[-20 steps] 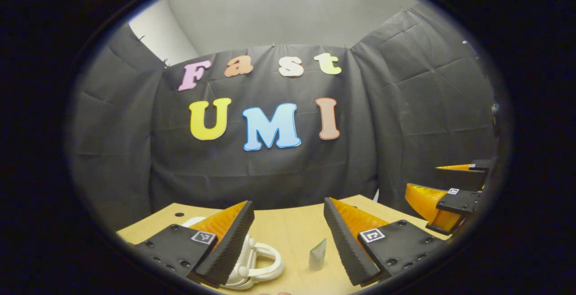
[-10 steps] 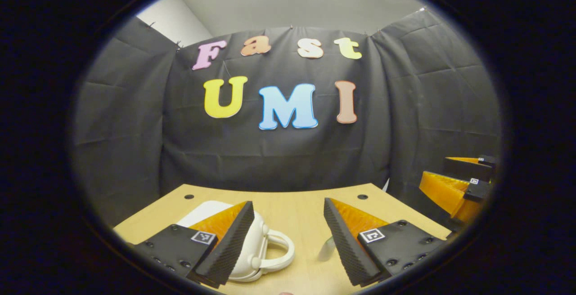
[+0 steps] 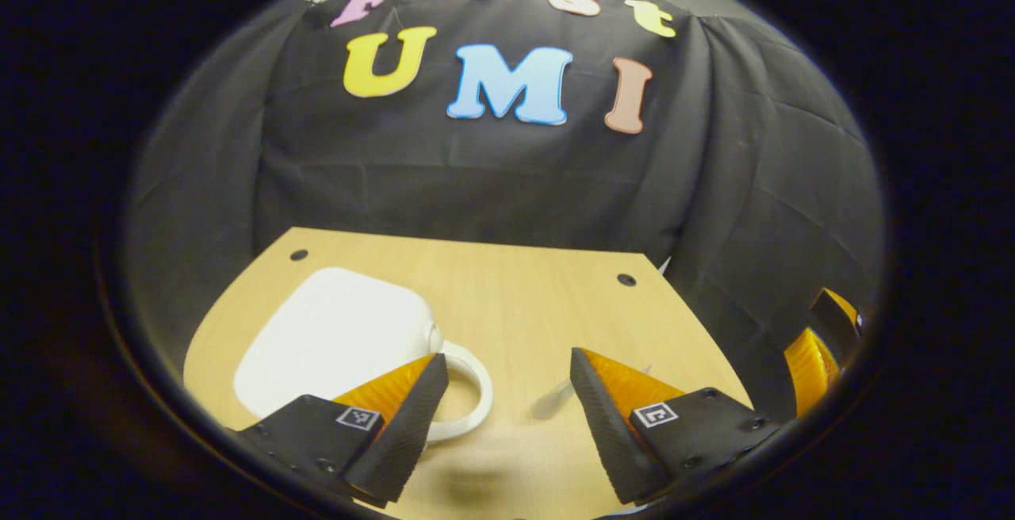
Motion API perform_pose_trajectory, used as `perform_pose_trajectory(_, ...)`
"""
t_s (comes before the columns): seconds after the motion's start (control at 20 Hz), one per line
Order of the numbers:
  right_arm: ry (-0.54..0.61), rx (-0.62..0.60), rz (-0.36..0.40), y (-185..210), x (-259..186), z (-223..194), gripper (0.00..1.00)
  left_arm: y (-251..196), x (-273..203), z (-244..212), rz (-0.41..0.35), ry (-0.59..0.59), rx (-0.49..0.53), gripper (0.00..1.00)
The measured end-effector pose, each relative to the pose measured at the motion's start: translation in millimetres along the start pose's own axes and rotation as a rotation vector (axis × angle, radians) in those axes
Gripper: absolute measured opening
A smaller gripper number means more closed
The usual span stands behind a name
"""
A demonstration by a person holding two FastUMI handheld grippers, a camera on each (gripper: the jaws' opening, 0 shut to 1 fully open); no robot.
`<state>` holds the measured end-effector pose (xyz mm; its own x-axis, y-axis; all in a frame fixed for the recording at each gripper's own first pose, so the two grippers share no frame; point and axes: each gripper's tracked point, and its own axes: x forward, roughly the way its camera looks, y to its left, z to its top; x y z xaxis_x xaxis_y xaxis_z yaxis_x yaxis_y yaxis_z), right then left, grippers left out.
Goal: First open the suitcase, pack the skin care products into it, and then close the suitcase.
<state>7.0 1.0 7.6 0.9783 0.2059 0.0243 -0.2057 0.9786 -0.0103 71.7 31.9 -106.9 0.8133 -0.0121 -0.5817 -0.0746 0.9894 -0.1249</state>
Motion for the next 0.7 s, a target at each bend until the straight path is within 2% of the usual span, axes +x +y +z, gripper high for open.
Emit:
perform_pose_trajectory(0.2, 0.034, 0.034, -0.017, 5.3, 4.5, -13.1, 0.94, 4.3, 38.8, -8.6, -0.024, 0.193, -0.020, 0.99)
perform_pose_trajectory(0.4, 0.067, 0.038, -0.040, 7.5, 12.0, -20.8, 0.94, 9.7, 65.7, -40.0, -0.046, 0.436, -0.055, 1.00)
perform_pose_trajectory(0.5, 0.075, 0.050, -0.042, 7.9, 14.0, -23.0, 0.94, 19.2, 80.5, -53.1, -0.034, 0.518, -0.057, 1.00)
perform_pose_trajectory(0.7, 0.100, 0.034, -0.060, 4.9, 21.1, -29.0, 0.94, 25.6, 103.6, -79.9, -0.035, 0.644, -0.129, 0.97)
